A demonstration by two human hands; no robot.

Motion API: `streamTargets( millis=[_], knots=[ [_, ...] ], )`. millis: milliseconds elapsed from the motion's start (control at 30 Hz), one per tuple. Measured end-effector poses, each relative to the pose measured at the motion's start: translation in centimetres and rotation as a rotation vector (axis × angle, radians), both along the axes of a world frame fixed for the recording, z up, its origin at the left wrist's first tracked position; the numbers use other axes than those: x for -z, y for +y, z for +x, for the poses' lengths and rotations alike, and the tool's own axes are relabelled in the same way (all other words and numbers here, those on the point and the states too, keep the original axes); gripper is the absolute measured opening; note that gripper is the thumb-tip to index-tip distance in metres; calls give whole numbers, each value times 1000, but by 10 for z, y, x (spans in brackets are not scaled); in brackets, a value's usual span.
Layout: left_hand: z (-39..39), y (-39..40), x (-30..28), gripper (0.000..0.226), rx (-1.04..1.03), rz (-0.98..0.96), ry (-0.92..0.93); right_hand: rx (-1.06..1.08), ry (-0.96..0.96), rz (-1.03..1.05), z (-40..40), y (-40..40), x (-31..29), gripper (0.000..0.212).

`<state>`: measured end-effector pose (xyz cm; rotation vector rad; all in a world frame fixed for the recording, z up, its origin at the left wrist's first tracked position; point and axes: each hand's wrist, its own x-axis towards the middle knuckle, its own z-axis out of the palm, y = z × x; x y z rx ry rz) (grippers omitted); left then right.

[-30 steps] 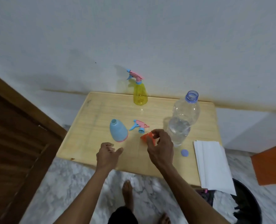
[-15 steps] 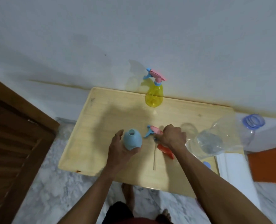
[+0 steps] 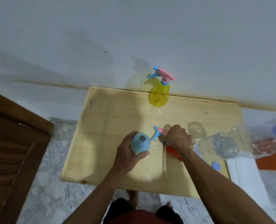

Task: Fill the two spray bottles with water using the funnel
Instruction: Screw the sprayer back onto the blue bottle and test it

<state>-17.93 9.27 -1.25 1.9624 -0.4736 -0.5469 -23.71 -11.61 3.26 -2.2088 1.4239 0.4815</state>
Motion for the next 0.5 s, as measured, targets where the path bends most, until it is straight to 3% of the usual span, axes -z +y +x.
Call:
streamTargets(
  millis=[167, 300, 500],
  knots=[
    [4, -1, 1, 83, 10, -21, -11, 135, -106, 76, 5, -3, 3, 49],
    [5, -2, -3, 84, -22, -56, -32, 273, -366, 154, 8, -6, -21, 32],
    [-1, -2, -21, 83, -118, -142, -53, 430, -789, 261, 9, -10, -57, 73]
  ],
)
